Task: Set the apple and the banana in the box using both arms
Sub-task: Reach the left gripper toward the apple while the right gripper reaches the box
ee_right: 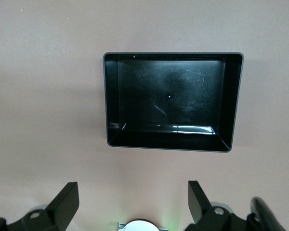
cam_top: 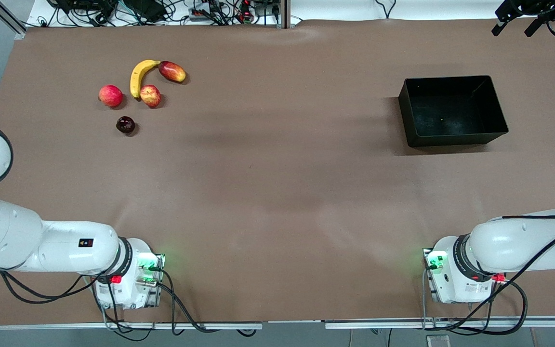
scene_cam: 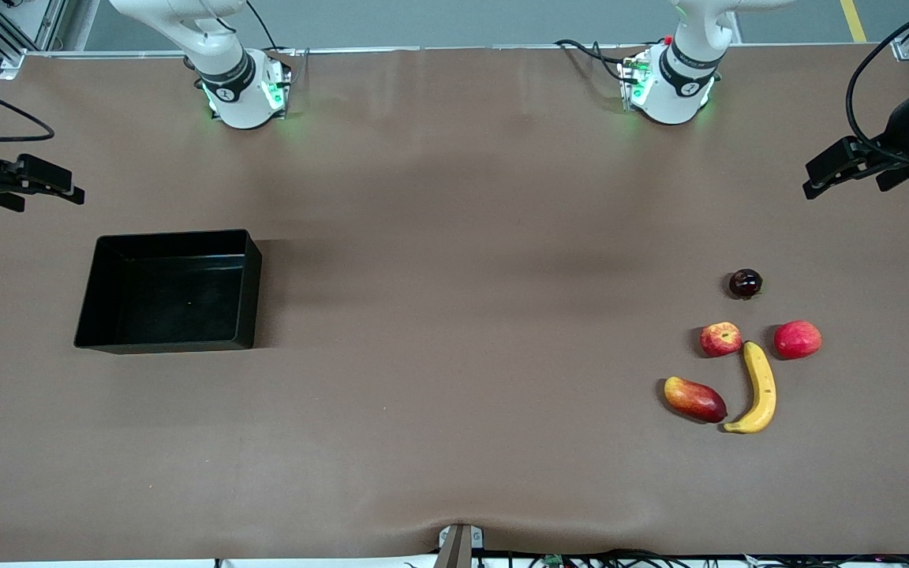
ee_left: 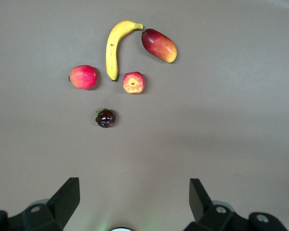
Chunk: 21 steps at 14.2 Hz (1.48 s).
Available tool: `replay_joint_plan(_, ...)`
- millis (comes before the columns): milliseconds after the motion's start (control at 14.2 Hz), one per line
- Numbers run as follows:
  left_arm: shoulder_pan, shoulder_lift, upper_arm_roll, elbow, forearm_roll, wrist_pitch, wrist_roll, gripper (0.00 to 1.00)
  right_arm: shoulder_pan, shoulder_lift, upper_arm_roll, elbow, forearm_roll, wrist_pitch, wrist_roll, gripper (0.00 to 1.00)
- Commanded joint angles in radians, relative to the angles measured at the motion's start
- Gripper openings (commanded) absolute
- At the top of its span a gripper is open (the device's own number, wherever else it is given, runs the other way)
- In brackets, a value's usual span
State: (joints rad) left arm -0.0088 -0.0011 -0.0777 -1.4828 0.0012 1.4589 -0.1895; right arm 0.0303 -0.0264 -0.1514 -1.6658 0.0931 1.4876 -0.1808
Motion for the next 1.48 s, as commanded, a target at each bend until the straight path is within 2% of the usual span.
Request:
replay_joint_plan(0,0.001,-0.002,0.003,0.012,0.008,-0.011,0.005,1.00,-0.012,0.034,0.003,0.027,-0.001,-0.013,-0.005,1.00)
replay_joint_plan(422,0.003,0.004,0.010,0.013,0.006,-0.011,0.002,1.00,-0.044,0.100,0.003,0.026,-0.018,-0.012,-0.008,1.00)
replay_joint_plan(563,0.007,0.042,0.012,0.013,0.006,0.006,0.011,1.00,-0.053,0.138,0.001,0.026,-0.027,0.005,-0.008,1.00)
replay_joint_plan(704,0.021,0.102,0.012,-0.004,0.016,0.066,0.012,1.00,-0.055,0.175,0.001,0.009,-0.080,0.078,-0.006,1.00)
replay_joint_plan(774,0.021,0.128,0.012,-0.031,0.048,0.105,0.013,1.00,-0.055,0.190,0.001,-0.012,-0.108,0.124,-0.008,1.00)
replay_joint_plan(915,0.030,0.171,0.010,-0.129,0.088,0.271,0.018,1.00,-0.084,0.221,0.003,-0.041,-0.113,0.190,-0.009,1.00)
replay_joint_plan(1196,0.044,0.332,0.009,-0.227,0.088,0.538,0.018,1.00,-0.144,0.279,0.004,-0.115,-0.099,0.353,-0.117,1.00)
replay_joint_plan(1407,0.059,0.395,0.010,-0.327,0.089,0.720,0.018,1.00,-0.176,0.299,0.004,-0.178,-0.095,0.460,-0.158,1.00)
